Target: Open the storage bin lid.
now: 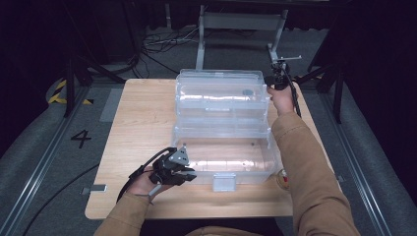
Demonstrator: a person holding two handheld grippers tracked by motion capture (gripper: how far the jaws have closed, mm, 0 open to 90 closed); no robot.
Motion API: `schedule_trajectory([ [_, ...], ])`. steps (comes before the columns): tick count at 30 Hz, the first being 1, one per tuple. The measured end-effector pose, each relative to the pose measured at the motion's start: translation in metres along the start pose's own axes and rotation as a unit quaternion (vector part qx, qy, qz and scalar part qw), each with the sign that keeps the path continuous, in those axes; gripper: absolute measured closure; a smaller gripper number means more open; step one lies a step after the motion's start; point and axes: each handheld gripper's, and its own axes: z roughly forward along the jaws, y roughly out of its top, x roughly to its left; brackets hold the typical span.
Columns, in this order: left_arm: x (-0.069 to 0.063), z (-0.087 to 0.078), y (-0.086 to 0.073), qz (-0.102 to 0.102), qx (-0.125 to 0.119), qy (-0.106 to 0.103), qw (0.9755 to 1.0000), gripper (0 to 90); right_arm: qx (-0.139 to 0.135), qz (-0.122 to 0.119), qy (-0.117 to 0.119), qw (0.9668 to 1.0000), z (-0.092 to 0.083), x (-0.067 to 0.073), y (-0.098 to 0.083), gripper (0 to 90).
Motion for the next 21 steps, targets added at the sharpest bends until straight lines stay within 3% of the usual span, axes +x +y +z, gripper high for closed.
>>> schedule_trajectory([
  [8, 0.002, 0.0, 0.002, -0.006, 0.005, -0.011, 0.9999, 76.8, -0.007, -0.014, 0.0, 0.9999, -0.019, -0.007, -0.002, 63.1],
  [13, 0.001, 0.0, 0.005, -0.009, 0.014, -0.007, 0.9998, 75.4, -0.024, -0.026, 0.014, 0.9993, -0.035, -0.006, -0.005, 56.7],
  [15, 0.002, -0.001, 0.007, -0.013, 0.017, 0.0, 0.9998, 69.1, -0.026, -0.034, 0.019, 0.9989, -0.043, -0.004, -0.005, 52.8],
  [16, 0.003, -0.001, 0.007, -0.017, 0.02, -0.005, 0.9996, 64.0, -0.034, -0.044, 0.02, 0.9983, -0.05, -0.001, -0.006, 51.2],
  [18, 0.003, -0.002, 0.007, -0.021, 0.023, -0.015, 0.9994, 62.1, -0.038, -0.048, 0.021, 0.9979, -0.053, 0.0, -0.006, 51.0],
  [21, -0.001, -0.007, 0.007, -0.016, 0.029, -0.02, 0.9993, 55.1, -0.05, -0.061, 0.028, 0.9965, -0.067, 0.005, -0.009, 49.7],
])
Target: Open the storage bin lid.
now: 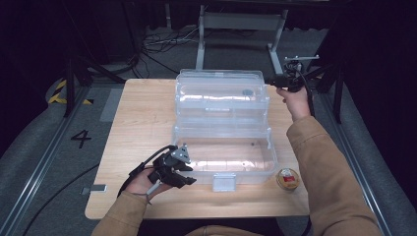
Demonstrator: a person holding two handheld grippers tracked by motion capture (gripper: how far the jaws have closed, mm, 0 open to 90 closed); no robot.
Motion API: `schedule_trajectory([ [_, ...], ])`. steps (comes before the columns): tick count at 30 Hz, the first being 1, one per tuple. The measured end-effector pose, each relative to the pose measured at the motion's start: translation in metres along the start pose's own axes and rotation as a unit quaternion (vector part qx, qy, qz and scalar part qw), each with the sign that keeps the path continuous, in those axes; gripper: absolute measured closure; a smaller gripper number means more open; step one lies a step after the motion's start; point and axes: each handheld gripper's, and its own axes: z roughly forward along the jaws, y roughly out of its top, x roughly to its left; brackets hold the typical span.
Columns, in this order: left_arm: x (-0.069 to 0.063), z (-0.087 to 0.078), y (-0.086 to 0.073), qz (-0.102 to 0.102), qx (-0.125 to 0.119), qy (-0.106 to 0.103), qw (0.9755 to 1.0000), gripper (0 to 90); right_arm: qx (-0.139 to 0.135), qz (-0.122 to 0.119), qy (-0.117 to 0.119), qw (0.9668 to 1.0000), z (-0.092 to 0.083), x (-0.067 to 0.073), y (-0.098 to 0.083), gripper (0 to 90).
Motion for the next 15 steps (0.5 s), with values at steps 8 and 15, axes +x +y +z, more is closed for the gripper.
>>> schedule_trajectory([
  [8, 0.002, -0.017, -0.003, -0.011, -0.027, -0.004, 0.9996, 51.0, -0.015, -0.019, 0.008, 0.9997, -0.026, 0.004, -0.01, 51.2],
  [15, 0.01, -0.043, -0.011, -0.04, -0.09, 0.009, 0.9951, 51.9, 0.056, 0.008, 0.101, 0.9932, -0.041, -0.004, -0.021, 56.5],
])
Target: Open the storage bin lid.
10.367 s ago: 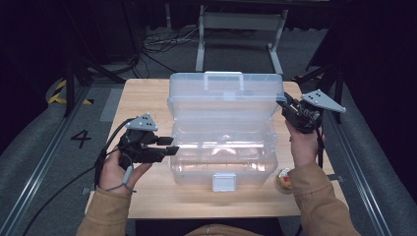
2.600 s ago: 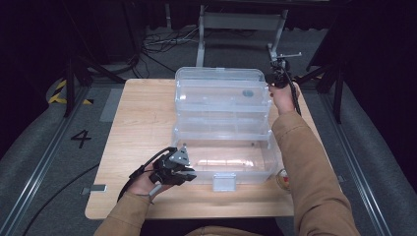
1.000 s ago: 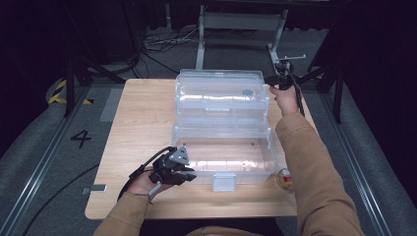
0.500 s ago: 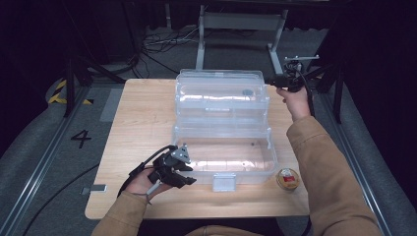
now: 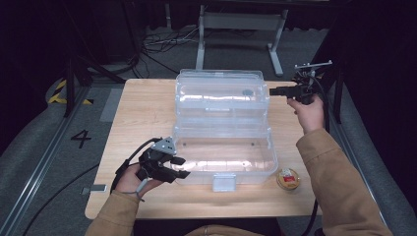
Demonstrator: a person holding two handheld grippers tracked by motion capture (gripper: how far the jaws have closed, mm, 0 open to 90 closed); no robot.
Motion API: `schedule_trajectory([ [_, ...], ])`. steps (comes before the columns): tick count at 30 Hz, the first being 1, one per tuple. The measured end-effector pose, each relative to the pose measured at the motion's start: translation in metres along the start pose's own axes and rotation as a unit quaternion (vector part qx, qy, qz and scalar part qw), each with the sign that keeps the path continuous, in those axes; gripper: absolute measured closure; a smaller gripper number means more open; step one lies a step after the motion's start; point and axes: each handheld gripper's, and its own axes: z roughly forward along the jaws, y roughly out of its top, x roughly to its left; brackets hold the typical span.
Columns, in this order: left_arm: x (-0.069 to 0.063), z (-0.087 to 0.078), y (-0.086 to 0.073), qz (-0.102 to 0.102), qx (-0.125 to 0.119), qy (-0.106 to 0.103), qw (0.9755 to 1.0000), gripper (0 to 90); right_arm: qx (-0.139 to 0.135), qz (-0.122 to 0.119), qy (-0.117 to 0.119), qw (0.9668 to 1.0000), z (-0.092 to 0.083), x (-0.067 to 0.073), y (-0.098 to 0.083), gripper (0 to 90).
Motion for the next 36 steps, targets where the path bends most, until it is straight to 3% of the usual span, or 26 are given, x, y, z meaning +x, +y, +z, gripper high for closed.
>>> schedule_trajectory([
  [1, 0.002, -0.003, 0.0, -0.003, -0.004, 0.006, 1.0, 52.1, -0.008, -0.016, 0.001, 0.9998, -0.003, 0.002, -0.005, 56.5],
  [2, 0.002, -0.003, 0.0, -0.003, -0.004, 0.006, 1.0, 52.3, -0.008, -0.016, 0.001, 0.9998, -0.003, 0.002, -0.005, 56.5],
  [5, 0.011, -0.014, -0.002, -0.024, -0.02, 0.026, 0.9992, 52.3, -0.008, -0.042, -0.012, 0.999, -0.015, 0.013, -0.013, 52.8],
  [8, 0.016, -0.018, -0.004, -0.036, -0.027, 0.039, 0.9982, 52.3, -0.015, -0.048, -0.006, 0.9987, -0.022, 0.019, -0.017, 53.1],
  [10, 0.024, -0.022, -0.005, -0.06, -0.028, 0.054, 0.9964, 52.5, -0.041, -0.063, -0.002, 0.9972, -0.03, 0.026, -0.023, 53.9],
  [12, 0.031, -0.027, -0.007, -0.078, -0.035, 0.056, 0.9947, 52.9, -0.057, -0.083, -0.021, 0.9947, -0.038, 0.035, -0.031, 52.2],
  [14, 0.034, -0.029, -0.008, -0.083, -0.037, 0.06, 0.994, 52.9, -0.066, -0.102, -0.018, 0.9924, -0.045, 0.042, -0.041, 49.4],
  [18, 0.04, -0.035, -0.009, -0.092, -0.044, 0.071, 0.9922, 52.9, -0.085, -0.102, -0.012, 0.991, -0.058, 0.044, -0.055, 47.4],
  [22, 0.045, -0.04, -0.008, -0.1, -0.05, 0.082, 0.9903, 52.9, -0.106, -0.07, 0.038, 0.9912, -0.074, 0.037, -0.072, 43.4],
  [24, 0.048, -0.042, -0.007, -0.104, -0.052, 0.086, 0.9894, 52.9, -0.104, -0.077, 0.031, 0.9912, -0.077, 0.037, -0.079, 36.4],
  [26, 0.051, -0.043, -0.006, -0.108, -0.052, 0.094, 0.9884, 52.9, -0.089, -0.093, 0.003, 0.9917, -0.077, 0.041, -0.083, 30.1],
  [31, 0.056, -0.046, -0.008, -0.124, -0.057, 0.101, 0.9855, 53.2, -0.078, -0.108, -0.008, 0.991, -0.082, 0.047, -0.088, 32.5],
  [36, 0.061, -0.049, -0.01, -0.136, -0.058, 0.11, 0.9829, 53.2, -0.08, -0.116, -0.018, 0.9898, -0.089, 0.049, -0.094, 40.9],
])
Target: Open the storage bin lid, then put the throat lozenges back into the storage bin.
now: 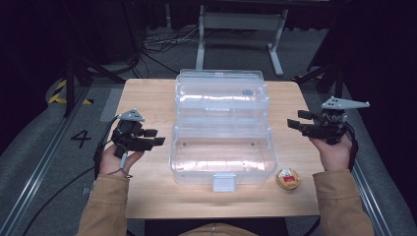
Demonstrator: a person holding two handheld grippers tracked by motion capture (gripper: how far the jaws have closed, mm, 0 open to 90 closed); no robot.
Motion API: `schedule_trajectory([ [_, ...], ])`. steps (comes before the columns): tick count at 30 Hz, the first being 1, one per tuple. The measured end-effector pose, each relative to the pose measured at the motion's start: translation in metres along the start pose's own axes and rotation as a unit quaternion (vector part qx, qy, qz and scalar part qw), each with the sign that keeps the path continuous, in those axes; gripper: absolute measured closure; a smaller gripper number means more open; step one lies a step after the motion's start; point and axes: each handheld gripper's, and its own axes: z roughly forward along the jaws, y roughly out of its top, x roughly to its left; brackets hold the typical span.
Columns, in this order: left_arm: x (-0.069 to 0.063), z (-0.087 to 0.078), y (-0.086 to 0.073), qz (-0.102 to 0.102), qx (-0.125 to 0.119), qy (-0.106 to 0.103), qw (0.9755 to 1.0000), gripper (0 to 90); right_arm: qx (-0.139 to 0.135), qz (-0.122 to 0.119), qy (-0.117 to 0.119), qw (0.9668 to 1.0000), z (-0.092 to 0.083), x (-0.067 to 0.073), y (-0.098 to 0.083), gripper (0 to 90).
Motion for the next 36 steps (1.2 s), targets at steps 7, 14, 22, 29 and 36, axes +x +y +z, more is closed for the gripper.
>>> schedule_trajectory([
  [7, 0.005, -0.002, 0.0, -0.012, -0.001, 0.005, 0.9999, 51.5, 0.006, 0.005, -0.013, 0.9999, -0.006, -0.003, -0.007, 43.7],
  [14, 0.006, 0.0, 0.002, -0.013, 0.003, 0.004, 0.9999, 51.4, 0.016, 0.021, -0.018, 0.9995, -0.011, -0.01, -0.016, 40.5],
  [22, 0.01, 0.0, 0.001, -0.012, 0.013, 0.013, 0.9998, 51.4, 0.029, 0.027, -0.021, 0.999, -0.017, -0.016, -0.023, 39.0],
  [29, 0.013, 0.001, -0.001, -0.014, 0.028, 0.022, 0.9993, 51.4, 0.066, 0.011, -0.034, 0.9972, -0.015, -0.014, -0.029, 38.8],
  [36, 0.017, 0.0, -0.002, -0.014, 0.029, 0.022, 0.9993, 51.4, 0.102, 0.011, -0.031, 0.9942, -0.009, -0.014, -0.036, 38.4],
])
